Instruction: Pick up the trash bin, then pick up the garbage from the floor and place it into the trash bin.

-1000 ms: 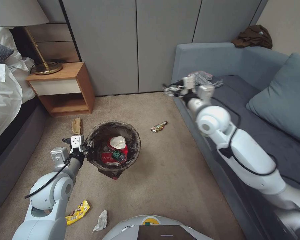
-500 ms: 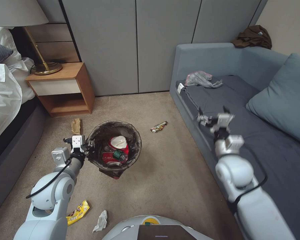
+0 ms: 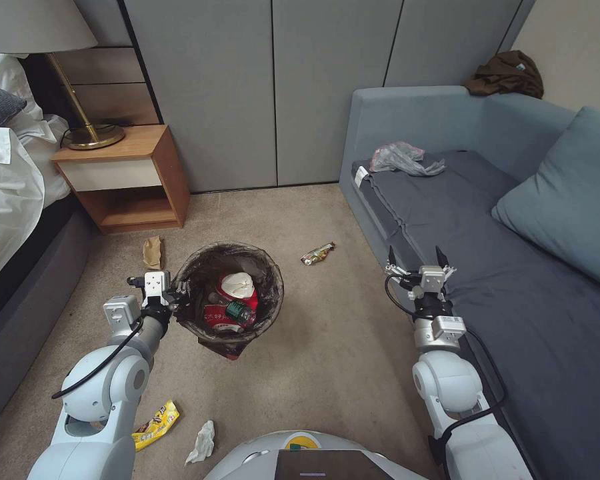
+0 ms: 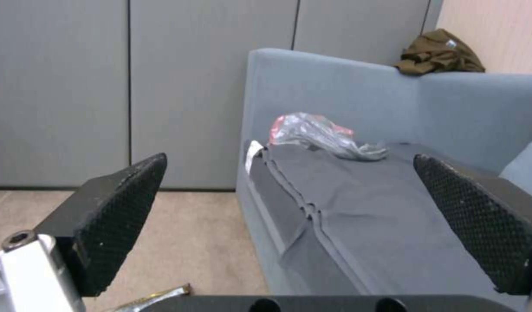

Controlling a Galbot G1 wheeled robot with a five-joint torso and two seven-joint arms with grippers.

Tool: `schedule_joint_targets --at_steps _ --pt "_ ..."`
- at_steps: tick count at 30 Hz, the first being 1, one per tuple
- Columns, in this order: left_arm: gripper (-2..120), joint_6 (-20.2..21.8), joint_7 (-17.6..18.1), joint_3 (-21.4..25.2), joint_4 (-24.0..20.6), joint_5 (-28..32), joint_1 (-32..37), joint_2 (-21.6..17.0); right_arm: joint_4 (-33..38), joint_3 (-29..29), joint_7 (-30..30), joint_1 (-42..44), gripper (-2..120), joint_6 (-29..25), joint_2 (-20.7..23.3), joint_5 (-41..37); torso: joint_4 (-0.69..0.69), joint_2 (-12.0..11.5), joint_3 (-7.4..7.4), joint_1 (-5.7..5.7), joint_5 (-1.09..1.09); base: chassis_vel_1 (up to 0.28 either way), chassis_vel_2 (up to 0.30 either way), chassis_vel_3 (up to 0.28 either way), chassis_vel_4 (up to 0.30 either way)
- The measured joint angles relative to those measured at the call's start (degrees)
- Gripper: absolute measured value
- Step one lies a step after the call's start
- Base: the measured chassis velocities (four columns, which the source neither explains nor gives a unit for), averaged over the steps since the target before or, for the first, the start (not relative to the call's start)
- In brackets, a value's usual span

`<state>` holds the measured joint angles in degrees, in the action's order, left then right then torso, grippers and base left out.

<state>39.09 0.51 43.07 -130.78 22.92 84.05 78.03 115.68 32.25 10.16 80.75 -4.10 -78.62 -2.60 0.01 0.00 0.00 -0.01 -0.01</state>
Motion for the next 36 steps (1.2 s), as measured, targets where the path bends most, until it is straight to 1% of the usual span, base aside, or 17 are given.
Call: schedule_joint_targets --at_steps 9,17,36 --pt "6 0.05 -0.02 0.11 -0.3 -0.02 -0.23 -0.1 -1.42 -0.88 0.1 -2.13 100 0.96 2.13 -1.76 -0.02 0.0 0.0 0.0 0.01 -0.003 0.004 0.007 -0.006" --pt "6 0.1 -0.01 0.1 -0.4 -0.08 -0.09 -0.3 -1.71 -1.33 0.23 -3.35 100 1.74 3.38 -3.23 0.0 -0.01 0.01 0.0 0.01 -0.1 0.106 0.099 -0.103" --pt "6 0.23 0.09 -0.11 -0.6 -0.11 -0.01 -0.52 -1.88 -1.72 0.23 -3.59 100 1.85 3.9 -3.78 -0.01 -0.01 0.0 0.01 0.01 -0.085 0.088 0.082 -0.086"
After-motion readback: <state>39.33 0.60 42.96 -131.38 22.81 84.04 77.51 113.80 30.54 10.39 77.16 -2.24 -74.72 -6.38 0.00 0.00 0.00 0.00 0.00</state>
